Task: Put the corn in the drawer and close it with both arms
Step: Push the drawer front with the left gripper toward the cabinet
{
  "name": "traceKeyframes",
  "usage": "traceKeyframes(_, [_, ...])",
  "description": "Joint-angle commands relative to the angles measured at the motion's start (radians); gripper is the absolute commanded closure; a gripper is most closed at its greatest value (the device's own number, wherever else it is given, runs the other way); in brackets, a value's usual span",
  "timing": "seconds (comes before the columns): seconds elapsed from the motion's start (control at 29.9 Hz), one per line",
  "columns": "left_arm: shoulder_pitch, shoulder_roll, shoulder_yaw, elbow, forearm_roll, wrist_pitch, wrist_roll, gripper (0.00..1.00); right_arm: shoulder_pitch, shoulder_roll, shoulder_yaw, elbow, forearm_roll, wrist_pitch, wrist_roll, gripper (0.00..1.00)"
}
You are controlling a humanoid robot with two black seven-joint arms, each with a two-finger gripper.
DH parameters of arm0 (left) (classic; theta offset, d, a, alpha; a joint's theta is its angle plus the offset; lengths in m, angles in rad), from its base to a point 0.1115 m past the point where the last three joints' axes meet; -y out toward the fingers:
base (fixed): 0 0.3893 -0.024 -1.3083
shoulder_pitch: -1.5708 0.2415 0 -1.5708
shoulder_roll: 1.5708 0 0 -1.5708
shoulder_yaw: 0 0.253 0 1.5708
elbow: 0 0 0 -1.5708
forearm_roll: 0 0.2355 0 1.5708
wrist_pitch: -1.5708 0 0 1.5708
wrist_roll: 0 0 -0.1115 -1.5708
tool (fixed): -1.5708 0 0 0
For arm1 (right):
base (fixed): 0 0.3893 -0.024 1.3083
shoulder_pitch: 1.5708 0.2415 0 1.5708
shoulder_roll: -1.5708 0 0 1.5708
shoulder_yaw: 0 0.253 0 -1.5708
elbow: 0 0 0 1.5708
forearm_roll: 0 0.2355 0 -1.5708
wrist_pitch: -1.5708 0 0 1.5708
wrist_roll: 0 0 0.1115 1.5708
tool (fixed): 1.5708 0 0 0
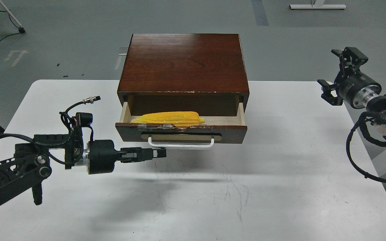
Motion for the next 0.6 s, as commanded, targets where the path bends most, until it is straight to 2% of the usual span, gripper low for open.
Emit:
traceKeyframes(0.0, [-0.017,-0.028,0.004,0.034,0.0,-0.002,-0.004,1.0,0.0,0.0,0.0,0.0,0.0,0.0,0.0,0.0])
traceKeyframes(0.57, [-0.095,-0.098,0.004,0.136,-0.001,-0.002,-0.004,1.0,-0.001,0.0,-0.002,0.0,0.0,0.002,0.0,0.0])
